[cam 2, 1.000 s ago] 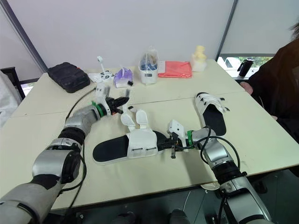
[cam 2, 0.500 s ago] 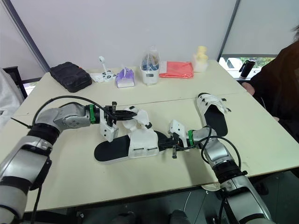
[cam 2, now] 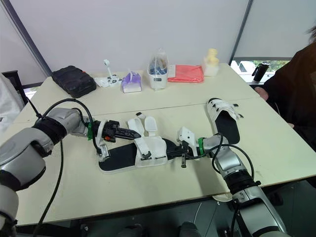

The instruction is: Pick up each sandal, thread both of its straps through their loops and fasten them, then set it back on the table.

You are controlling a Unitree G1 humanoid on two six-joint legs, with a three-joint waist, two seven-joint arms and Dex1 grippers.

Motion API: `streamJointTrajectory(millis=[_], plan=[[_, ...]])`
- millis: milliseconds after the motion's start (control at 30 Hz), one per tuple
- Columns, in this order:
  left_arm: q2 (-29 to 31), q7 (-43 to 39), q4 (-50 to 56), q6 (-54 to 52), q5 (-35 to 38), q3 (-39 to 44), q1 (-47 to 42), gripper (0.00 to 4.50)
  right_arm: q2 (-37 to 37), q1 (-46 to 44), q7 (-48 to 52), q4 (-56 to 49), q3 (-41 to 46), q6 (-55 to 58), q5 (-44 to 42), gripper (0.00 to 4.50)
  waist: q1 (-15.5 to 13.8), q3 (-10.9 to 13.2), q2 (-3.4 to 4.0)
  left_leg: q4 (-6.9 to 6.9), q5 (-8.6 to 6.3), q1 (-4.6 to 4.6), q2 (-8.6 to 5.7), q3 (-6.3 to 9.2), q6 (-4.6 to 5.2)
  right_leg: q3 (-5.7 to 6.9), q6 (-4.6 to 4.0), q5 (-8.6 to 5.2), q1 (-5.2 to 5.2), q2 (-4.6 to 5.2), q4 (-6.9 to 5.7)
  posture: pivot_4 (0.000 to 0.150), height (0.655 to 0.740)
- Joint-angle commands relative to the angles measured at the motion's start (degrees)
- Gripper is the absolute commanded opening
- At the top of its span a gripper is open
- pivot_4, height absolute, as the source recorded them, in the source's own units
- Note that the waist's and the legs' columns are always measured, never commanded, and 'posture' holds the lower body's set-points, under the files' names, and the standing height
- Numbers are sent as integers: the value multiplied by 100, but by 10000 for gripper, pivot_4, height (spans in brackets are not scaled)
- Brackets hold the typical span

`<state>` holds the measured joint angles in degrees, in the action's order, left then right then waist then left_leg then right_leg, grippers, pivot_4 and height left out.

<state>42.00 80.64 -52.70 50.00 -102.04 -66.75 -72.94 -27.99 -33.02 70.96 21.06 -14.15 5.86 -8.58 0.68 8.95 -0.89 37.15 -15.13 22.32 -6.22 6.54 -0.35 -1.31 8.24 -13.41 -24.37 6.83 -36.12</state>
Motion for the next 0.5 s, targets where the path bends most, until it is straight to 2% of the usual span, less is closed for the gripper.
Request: streamJointTrajectory(millis=[33,67,167,300,500], plan=[[-38,391,-190,-167,-29,-263,-179,288,28,94,-127,143,-102,76,190,0,2,0,0,0,0,0,0,0,0,0,0,0,0,0,0,1500,7400],[-72,397,-247,-196,3,-310,-192,288,34,93,-136,147,-98,79,186,0,1,0,0,0,0,0,1,0,0,0,0,0,0,0,-1,1500,7400],[-145,363,-323,-249,107,-395,-195,8186,46,77,-154,175,-92,77,182,0,-2,0,-1,1,0,0,0,0,0,0,0,0,0,0,-1,1500,7400],[-97,297,-396,-80,354,-368,-194,26898,69,23,-155,257,-95,60,195,0,0,-2,-4,1,0,0,1,0,0,0,0,0,0,0,-1,1500,7400],[481,85,-205,429,889,-157,-92,26898,130,-88,-133,484,-111,-47,228,0,26,-4,-6,1,0,0,4,-1,-1,0,0,0,-4,-1,-4,1500,7400]])
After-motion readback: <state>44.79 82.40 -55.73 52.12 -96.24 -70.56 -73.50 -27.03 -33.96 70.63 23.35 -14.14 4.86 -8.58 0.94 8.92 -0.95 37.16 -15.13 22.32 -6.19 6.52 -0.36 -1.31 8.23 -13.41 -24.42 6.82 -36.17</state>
